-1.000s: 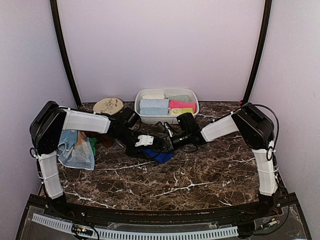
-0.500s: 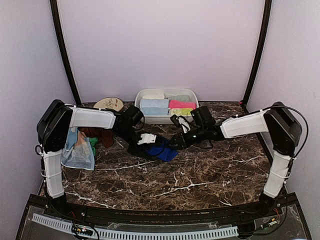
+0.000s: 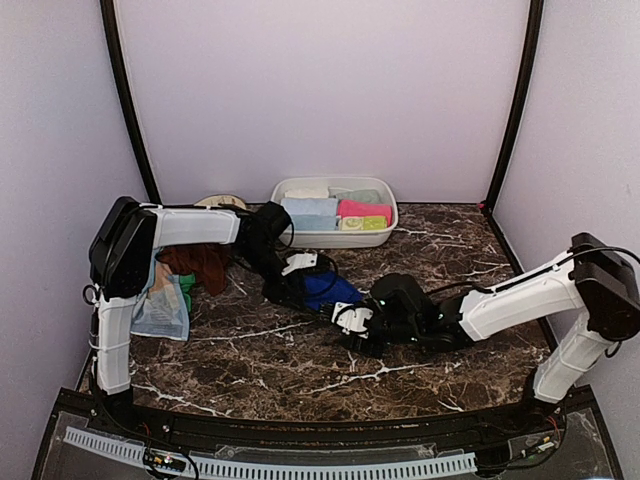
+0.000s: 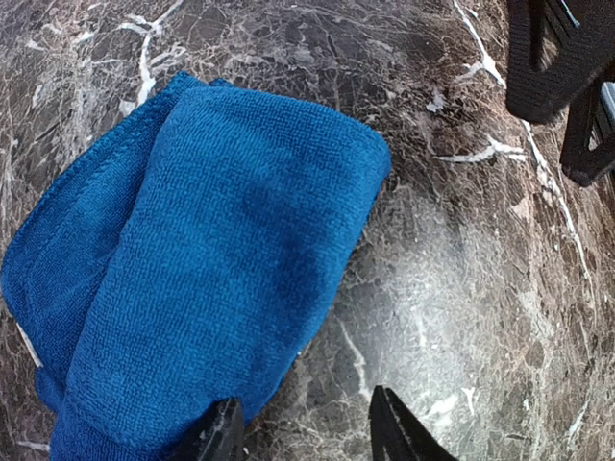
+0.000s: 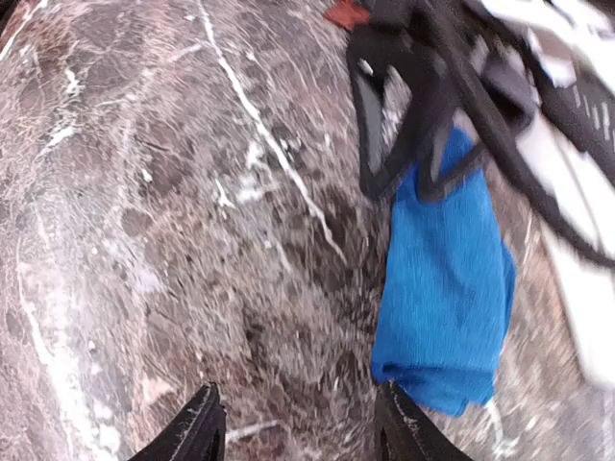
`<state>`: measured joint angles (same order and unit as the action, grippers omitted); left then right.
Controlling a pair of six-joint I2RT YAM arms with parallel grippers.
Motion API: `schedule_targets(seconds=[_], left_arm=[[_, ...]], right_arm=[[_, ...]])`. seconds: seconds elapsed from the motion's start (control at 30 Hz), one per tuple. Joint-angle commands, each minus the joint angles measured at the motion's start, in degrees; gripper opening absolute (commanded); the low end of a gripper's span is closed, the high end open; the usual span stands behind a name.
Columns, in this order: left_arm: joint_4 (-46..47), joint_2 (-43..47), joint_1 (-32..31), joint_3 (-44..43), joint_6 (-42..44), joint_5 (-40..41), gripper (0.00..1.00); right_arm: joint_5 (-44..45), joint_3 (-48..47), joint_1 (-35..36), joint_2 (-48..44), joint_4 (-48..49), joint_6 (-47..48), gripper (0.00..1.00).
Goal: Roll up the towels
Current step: Roll the towel at the center of the board.
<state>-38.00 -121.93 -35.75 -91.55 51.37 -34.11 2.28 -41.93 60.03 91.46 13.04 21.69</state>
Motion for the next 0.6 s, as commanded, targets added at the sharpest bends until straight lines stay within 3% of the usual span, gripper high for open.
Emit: schedule_targets(seconds=[0.0, 0.37, 0.57], left_arm=[[-4.1, -0.1, 0.2, -2.0, -0.8, -2.2, 0.46], [-7.1, -1.9, 3.0, -4.8, -1.8, -3.8, 0.46], [-7.3, -2.4, 3.7, -5.7, -2.4, -4.6, 0.47]], right_arm=[[9.8, -4.2, 2.1, 3.3, 6.1, 12.8, 0.53], [12.8, -10.8, 2.2, 16.5, 14.9, 22.9, 0.57], [11.7, -18.9, -1.8, 25.2, 11.8, 16.6, 0.57]])
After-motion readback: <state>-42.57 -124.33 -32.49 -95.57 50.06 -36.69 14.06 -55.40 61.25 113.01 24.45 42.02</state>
